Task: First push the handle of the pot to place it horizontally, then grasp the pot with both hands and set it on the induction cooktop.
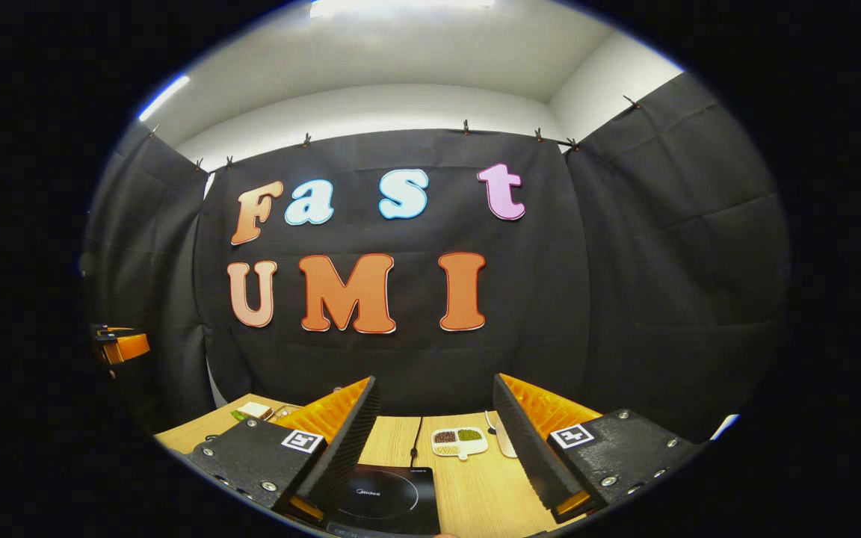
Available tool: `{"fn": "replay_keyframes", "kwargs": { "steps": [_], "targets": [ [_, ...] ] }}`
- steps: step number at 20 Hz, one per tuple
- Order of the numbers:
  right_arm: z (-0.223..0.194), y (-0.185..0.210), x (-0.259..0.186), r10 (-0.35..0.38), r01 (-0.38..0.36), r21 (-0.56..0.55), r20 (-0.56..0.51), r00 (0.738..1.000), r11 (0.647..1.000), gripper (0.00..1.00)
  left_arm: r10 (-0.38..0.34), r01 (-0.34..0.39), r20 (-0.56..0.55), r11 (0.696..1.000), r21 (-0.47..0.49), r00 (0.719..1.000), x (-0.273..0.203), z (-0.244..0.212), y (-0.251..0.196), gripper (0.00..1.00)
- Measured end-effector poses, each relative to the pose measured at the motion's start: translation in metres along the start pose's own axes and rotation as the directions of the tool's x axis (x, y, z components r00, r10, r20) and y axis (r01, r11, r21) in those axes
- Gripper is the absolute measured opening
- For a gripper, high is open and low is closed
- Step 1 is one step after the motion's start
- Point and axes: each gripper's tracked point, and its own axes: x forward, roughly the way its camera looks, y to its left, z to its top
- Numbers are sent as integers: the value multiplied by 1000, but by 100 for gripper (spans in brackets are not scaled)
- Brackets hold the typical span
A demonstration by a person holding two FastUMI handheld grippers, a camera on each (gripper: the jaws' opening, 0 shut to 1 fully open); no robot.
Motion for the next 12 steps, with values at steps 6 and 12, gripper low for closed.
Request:
{"fn": "replay_keyframes", "kwargs": {
  "steps": [6, 12],
  "targets": [
    [-4, -3, 3, 0, 0, 11, -7, 1000, 1000, 95, -2, 1, -20, 1000, -10, 1000, 4, -8, 0, 90],
    [-8, -9, 5, -16, 16, 15, -15, 1000, 1000, 95, -9, 9, -3, 1000, -13, 1000, 2, -8, 1, 50]
  ]
}}
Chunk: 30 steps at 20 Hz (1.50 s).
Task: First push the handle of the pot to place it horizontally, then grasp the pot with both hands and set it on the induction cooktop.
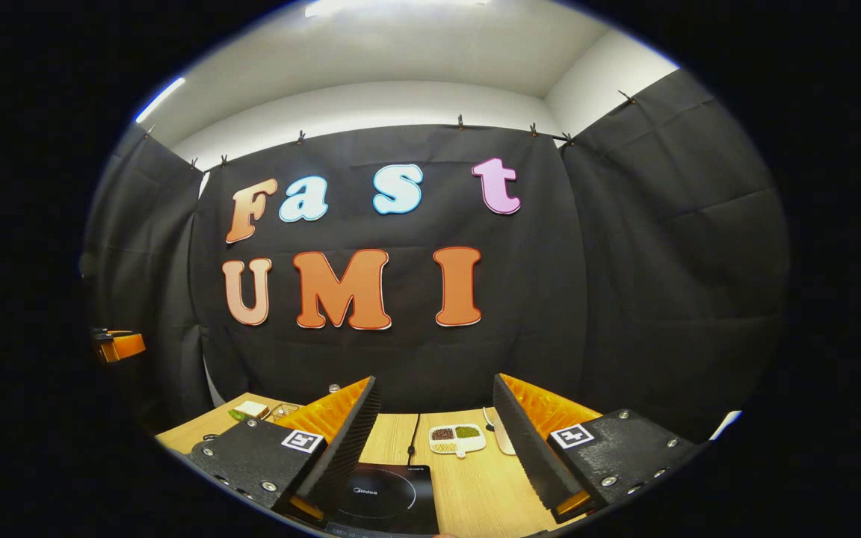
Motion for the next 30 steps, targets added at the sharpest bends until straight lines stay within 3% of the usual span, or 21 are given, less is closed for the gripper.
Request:
{"fn": "replay_keyframes", "kwargs": {
  "steps": [1, 3, 4, 6, 8, 18, 30],
  "targets": [
    [-1, 0, 0, 0, 0, 3, -1, 1000, 1000, 95, -6, 6, 4, 1000, 9, 1000, 0, -2, -2, 49],
    [-1, 0, 1, -1, 1, 8, -1, 1000, 1000, 95, -30, 30, 0, 999, 25, 1000, -2, -3, -8, 38],
    [-2, -1, 2, -2, 2, 10, -2, 1000, 1000, 95, -35, 36, -8, 999, 30, 999, 0, -7, -10, 26],
    [-4, 0, 3, 2, -1, 14, -7, 1000, 1000, 95, -32, 33, -19, 999, 41, 999, 1, -12, -9, 19],
    [-6, 0, 3, 4, -4, 18, -10, 1000, 1000, 95, -36, 37, -35, 999, 39, 999, 3, -20, -11, 3],
    [-8, -1, 2, -6, 6, 20, -15, 1000, 1000, 95, -115, 121, -187, 993, 18, 976, -9, -95, -34, 3],
    [-18, -3, 2, -11, 12, 35, -38, 999, 999, 95, -169, 177, -388, 984, -16, 906, -47, -193, -47, 3]
  ]
}}
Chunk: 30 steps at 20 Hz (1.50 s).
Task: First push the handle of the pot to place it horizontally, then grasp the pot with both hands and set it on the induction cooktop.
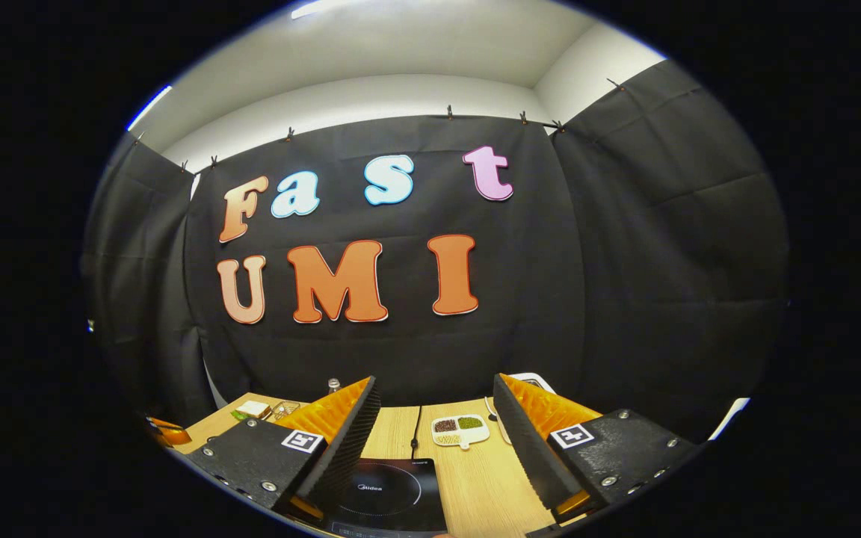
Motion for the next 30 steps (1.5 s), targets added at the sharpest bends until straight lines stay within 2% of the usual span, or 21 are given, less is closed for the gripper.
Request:
{"fn": "replay_keyframes", "kwargs": {
  "steps": [6, 14, 18, 24, 30],
  "targets": [
    [-8, 0, 3, -3, 3, 0, -15, 1000, 1000, 95, -26, 25, -125, 1000, -5, 992, -4, -60, -8, 3],
    [-16, -1, 4, 3, -3, 9, -34, 999, 1000, 95, -72, 64, -264, 997, -38, 962, -7, -125, -27, 3],
    [-21, -6, 5, -1, 2, 12, -43, 999, 1000, 95, -59, 59, -313, 998, -10, 948, -9, -149, -31, 3],
    [-31, -16, 10, -15, 17, 29, -62, 998, 999, 95, -111, 95, -414, 994, -60, 903, -11, -188, -48, 3],
    [-45, -22, 16, -24, 27, 34, -90, 996, 999, 94, -127, 111, -459, 992, -62, 879, -2, -205, -56, 3]
  ]
}}
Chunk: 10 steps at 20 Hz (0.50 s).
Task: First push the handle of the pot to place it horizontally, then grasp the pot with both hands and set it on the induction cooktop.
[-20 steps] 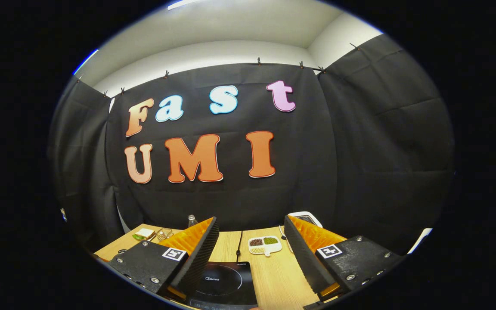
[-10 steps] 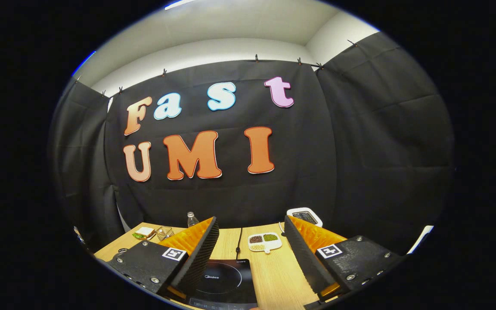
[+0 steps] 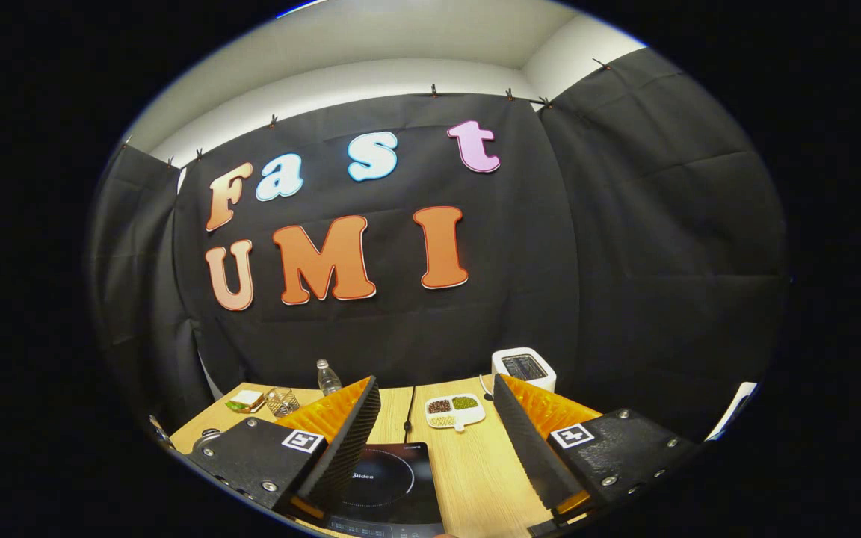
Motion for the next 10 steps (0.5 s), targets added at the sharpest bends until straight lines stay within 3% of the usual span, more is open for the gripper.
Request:
{"fn": "replay_keyframes", "kwargs": {
  "steps": [10],
  "targets": [
    [1, -13, 6, -28, 28, -7, 1, 1000, 1000, 95, -18, 18, -20, 1000, 4, 1000, 22, 7, -7, 3]
  ]
}}
